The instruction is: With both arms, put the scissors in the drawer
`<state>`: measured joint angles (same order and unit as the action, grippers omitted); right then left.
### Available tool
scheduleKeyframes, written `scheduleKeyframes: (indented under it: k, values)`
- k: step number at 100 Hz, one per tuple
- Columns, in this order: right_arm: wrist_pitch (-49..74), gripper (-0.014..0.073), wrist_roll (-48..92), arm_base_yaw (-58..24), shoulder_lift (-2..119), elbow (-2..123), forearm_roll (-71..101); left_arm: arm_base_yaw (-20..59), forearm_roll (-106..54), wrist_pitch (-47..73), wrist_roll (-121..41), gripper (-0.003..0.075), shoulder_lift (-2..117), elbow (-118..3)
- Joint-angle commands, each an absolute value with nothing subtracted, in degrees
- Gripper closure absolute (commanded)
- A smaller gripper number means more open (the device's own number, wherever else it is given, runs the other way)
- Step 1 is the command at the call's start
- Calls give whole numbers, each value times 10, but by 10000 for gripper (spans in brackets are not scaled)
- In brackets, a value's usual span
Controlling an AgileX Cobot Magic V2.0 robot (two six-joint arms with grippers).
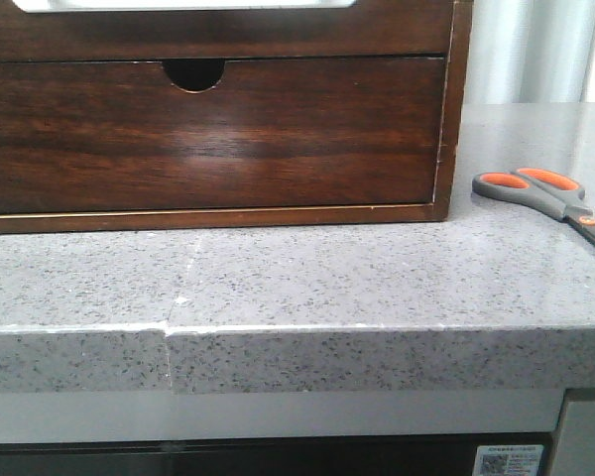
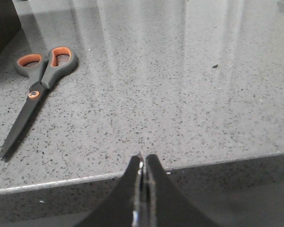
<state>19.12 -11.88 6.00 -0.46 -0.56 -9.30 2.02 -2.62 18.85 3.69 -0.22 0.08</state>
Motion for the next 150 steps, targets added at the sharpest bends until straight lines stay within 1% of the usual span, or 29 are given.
scheduleKeyframes:
  k: [1, 98, 142, 150]
  values:
    - [180, 635, -112, 62, -16, -22, -104, 18, -28, 157, 38, 742, -18, 12]
    - [180, 635, -112, 62, -16, -22, -104, 18, -10, 152, 38, 742, -18, 12]
    - [180, 635, -112, 62, -16, -22, -104, 18, -10, 129, 38, 742, -18, 12]
    - [184, 635, -112, 62, -16, -22, -126, 18, -10, 127, 38, 742, -18, 12]
